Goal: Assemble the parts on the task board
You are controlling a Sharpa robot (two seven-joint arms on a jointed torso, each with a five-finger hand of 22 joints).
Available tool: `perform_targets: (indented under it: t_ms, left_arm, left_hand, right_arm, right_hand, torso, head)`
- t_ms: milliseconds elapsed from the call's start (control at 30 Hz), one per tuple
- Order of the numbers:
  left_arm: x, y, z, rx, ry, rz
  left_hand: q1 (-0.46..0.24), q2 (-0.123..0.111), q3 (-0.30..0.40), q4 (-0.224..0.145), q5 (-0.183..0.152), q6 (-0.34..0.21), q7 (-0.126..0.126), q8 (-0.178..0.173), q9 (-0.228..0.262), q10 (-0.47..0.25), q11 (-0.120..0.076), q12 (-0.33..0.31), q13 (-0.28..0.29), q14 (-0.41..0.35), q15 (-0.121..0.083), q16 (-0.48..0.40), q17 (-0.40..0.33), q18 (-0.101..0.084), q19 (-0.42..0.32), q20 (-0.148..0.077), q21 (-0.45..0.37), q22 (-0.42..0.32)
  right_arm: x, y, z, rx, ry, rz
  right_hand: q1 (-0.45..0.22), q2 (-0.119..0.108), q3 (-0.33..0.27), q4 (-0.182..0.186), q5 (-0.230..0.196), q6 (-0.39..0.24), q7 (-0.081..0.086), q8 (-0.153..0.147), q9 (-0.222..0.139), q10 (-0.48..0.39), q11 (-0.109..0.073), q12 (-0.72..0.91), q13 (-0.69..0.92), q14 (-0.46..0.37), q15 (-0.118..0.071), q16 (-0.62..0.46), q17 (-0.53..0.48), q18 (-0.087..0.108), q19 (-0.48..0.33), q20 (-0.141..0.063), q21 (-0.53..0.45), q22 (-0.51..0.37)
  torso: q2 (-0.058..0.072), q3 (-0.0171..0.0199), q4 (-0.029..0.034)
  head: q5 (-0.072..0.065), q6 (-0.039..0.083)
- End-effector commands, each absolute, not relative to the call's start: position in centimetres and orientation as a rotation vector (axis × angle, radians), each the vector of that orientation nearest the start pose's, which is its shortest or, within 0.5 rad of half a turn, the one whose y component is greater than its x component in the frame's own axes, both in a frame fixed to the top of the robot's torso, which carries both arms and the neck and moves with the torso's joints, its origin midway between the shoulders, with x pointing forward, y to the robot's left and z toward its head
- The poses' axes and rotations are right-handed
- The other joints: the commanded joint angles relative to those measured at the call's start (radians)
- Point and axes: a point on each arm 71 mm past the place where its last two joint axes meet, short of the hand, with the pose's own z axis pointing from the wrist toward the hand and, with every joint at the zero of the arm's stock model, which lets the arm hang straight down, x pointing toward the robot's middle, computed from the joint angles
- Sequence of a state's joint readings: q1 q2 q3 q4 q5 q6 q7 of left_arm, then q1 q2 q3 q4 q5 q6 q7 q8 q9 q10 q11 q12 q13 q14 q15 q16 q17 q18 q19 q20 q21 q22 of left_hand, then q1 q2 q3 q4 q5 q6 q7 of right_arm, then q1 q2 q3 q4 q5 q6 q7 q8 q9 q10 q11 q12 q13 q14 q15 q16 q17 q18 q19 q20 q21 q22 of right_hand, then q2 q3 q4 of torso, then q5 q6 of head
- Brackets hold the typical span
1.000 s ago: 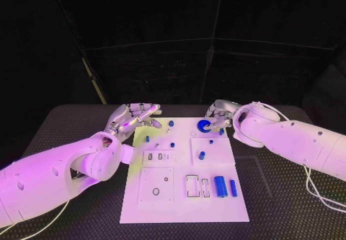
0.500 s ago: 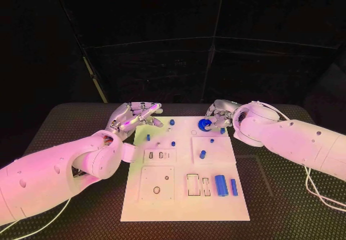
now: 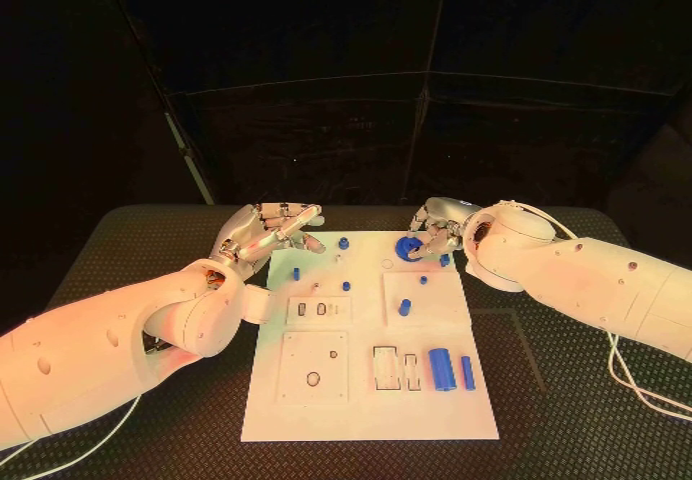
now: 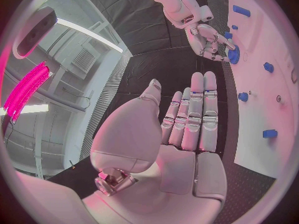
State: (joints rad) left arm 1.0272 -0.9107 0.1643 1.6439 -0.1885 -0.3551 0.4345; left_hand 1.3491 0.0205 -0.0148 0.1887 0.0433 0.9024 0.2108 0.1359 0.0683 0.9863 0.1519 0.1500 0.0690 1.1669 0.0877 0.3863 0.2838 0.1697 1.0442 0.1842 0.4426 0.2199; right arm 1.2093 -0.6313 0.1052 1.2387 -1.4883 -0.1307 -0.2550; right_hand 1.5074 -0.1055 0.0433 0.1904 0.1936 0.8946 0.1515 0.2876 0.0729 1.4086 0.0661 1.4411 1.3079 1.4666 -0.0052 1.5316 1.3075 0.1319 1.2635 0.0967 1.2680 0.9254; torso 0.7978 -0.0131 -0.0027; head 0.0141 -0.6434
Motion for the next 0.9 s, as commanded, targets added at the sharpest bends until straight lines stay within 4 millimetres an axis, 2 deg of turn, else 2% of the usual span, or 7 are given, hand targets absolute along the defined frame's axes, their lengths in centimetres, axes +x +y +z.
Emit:
perform_targets:
  t_ms: [33,100,267,567,800,900]
  left_arm:
    - [46.4,21.1,-16.5,-0.970,1.317,-1.614]
    - [46.4,21.1,-16.5,-0.970,1.317,-1.614]
    - [46.4,21.2,-16.5,-0.970,1.316,-1.612]
    - [46.4,21.4,-16.5,-0.972,1.315,-1.605]
    - [46.5,21.6,-16.5,-0.973,1.312,-1.598]
    - [46.6,21.8,-16.5,-0.974,1.309,-1.592]
  left_hand:
    - [-0.001,0.008,-0.003,0.000,0.004,0.005,0.004,-0.004,-0.002,0.004,0.005,-0.004,-0.001,-0.005,0.001,0.003,0.001,0.008,0.001,0.004,0.007,0.001]
    - [-0.001,0.008,-0.003,0.000,0.004,0.005,0.004,-0.004,-0.002,0.004,0.005,-0.004,-0.001,-0.005,0.001,0.003,0.001,0.008,0.001,0.004,0.007,0.001]
    - [0.000,0.010,-0.003,-0.001,0.004,0.005,0.004,-0.004,-0.001,0.004,0.005,-0.004,-0.001,-0.005,0.001,0.003,0.002,0.008,0.001,0.004,0.007,0.001]
    - [0.000,0.010,-0.003,-0.001,0.004,0.005,0.004,-0.004,-0.001,0.004,0.005,-0.004,-0.001,-0.005,0.001,0.003,0.002,0.008,0.001,0.004,0.007,0.001]
    - [0.000,0.010,-0.003,-0.001,0.004,0.005,0.004,-0.004,-0.001,0.004,0.005,-0.004,-0.001,-0.005,0.001,0.003,0.002,0.008,0.001,0.004,0.007,0.001]
    - [0.000,0.010,-0.003,-0.001,0.004,0.005,0.004,-0.004,-0.001,0.004,0.005,-0.004,-0.001,-0.005,0.001,0.003,0.002,0.008,0.001,0.004,0.007,0.001]
  right_arm:
    - [55.3,-18.3,-16.2,-0.080,1.690,0.430]
    - [55.2,-18.1,-15.8,-0.094,1.634,0.443]
    - [54.5,-17.4,-14.9,-0.127,1.528,0.490]
    - [52.3,-15.3,-13.6,-0.172,1.478,0.574]
    - [50.6,-12.8,-13.0,-0.214,1.471,0.622]
    - [49.9,-11.3,-12.8,-0.240,1.469,0.642]
  right_hand:
    - [0.019,0.025,0.034,-0.016,-0.023,0.033,-0.007,0.015,0.005,0.022,-0.005,0.016,0.057,0.084,-0.007,0.008,0.162,-0.012,0.011,-0.001,0.010,0.011]
    - [0.033,0.038,0.063,-0.031,-0.026,0.059,-0.015,0.022,0.005,0.041,-0.013,0.031,0.083,0.085,-0.013,0.011,0.170,-0.014,0.017,-0.006,0.016,0.022]
    - [0.036,0.040,0.124,-0.055,-0.003,0.103,-0.028,0.024,0.002,0.063,-0.026,0.048,0.115,0.087,-0.025,0.013,0.178,-0.016,0.022,-0.018,0.025,0.034]
    - [-0.032,0.007,0.214,-0.077,-0.012,0.127,-0.031,-0.011,-0.005,0.067,-0.029,0.048,0.120,0.088,-0.028,0.015,0.183,-0.018,0.023,-0.023,0.030,0.040]
    - [-0.064,-0.005,0.238,-0.081,-0.026,0.130,-0.030,-0.023,-0.005,0.065,-0.027,0.045,0.118,0.088,-0.027,0.015,0.184,-0.018,0.022,-0.022,0.030,0.041]
    - [-0.077,-0.009,0.245,-0.080,-0.031,0.130,-0.029,-0.028,-0.005,0.065,-0.026,0.045,0.118,0.088,-0.026,0.015,0.185,-0.019,0.023,-0.021,0.031,0.042]
  torso:
    - [0.000,0.0001,0.0004]
    - [-0.001,0.0004,-0.0001]
    - [-0.001,0.0010,0.0006]
    - [-0.005,-0.0006,-0.0027]
    - [-0.012,-0.0019,-0.0029]
    - [-0.015,-0.0019,-0.0002]
  head:
    - [0.001,-0.001]
    - [0.001,-0.001]
    - [0.000,0.000]
    - [0.000,0.002]
    - [0.007,-0.002]
    - [0.008,-0.005]
